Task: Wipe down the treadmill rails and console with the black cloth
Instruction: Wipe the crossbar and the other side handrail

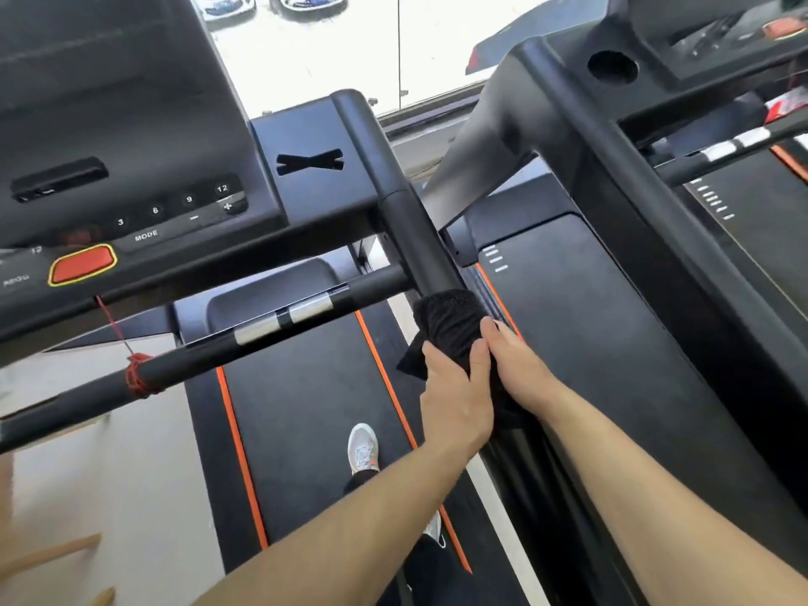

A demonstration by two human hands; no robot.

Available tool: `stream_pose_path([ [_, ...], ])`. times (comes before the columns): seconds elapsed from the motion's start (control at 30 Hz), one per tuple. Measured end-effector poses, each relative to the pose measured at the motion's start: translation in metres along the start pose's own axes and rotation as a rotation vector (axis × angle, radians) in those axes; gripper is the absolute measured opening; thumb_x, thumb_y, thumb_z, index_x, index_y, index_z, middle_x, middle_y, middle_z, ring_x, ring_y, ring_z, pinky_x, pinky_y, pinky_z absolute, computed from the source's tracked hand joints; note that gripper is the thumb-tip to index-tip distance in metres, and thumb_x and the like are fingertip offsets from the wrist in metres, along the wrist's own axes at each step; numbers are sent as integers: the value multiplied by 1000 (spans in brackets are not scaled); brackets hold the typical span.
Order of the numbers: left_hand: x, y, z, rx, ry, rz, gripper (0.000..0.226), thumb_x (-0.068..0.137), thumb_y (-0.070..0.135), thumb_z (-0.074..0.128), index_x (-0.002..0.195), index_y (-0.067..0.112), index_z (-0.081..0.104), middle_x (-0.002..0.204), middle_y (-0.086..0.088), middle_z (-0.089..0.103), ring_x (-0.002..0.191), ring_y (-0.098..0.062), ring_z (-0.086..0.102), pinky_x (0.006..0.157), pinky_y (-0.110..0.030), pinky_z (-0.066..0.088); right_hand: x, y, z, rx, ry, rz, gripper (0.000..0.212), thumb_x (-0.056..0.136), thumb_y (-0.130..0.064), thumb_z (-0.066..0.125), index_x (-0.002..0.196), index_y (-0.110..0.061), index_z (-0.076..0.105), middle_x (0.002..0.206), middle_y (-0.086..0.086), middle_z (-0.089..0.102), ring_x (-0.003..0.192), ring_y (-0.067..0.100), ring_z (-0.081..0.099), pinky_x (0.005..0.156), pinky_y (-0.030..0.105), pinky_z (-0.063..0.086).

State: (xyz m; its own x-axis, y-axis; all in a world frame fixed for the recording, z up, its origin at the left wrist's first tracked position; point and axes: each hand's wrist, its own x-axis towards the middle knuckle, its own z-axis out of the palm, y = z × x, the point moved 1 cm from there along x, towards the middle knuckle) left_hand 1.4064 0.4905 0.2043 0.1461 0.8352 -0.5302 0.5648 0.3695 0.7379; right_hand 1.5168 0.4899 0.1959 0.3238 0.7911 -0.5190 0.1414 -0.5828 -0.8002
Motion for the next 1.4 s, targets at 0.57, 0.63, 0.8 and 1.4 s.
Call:
stream_pose_path([
  [0.57, 10, 7, 2, -115, 77, 1, 77, 86, 70, 50, 145, 22, 32, 128, -7, 62, 116, -32, 59, 99, -41, 46, -4, -6, -5, 168, -59, -24, 27, 110, -31, 30, 118, -24, 55, 97, -20, 59, 79, -19, 51, 62, -5, 37],
  [0.63, 36, 19, -11, -171, 76, 18, 80, 85, 70, 52, 144, 18, 35, 128, -8, 62, 113, -29, 60, 99, -40, 47, 4, -28, -3, 106, -61, -72, 33, 110, -34, 28, 128, -24, 54, 103, -19, 58, 88, -11, 55, 67, -5, 36],
  [0.8, 22, 9, -3, -82, 104, 44, 75, 91, 69, 41, 149, 22, 27, 131, -10, 61, 116, -35, 58, 97, -43, 44, -3, -15, -2, -26, -53, -37, 59, 102, -57, 29, 134, -17, 59, 132, -4, 61, 122, 13, 55, 107, 33, 39],
  [1.4, -66, -43, 32, -80, -16, 86, 61, 104, 50, 29, 157, 28, 8, 151, -6, 47, 126, -35, 52, 102, -41, 41, -83, 30, -3, -325, 168, 49, 43, 104, -48, 31, 119, -12, 50, 129, 18, 61, 121, 38, 54, 90, 42, 39],
])
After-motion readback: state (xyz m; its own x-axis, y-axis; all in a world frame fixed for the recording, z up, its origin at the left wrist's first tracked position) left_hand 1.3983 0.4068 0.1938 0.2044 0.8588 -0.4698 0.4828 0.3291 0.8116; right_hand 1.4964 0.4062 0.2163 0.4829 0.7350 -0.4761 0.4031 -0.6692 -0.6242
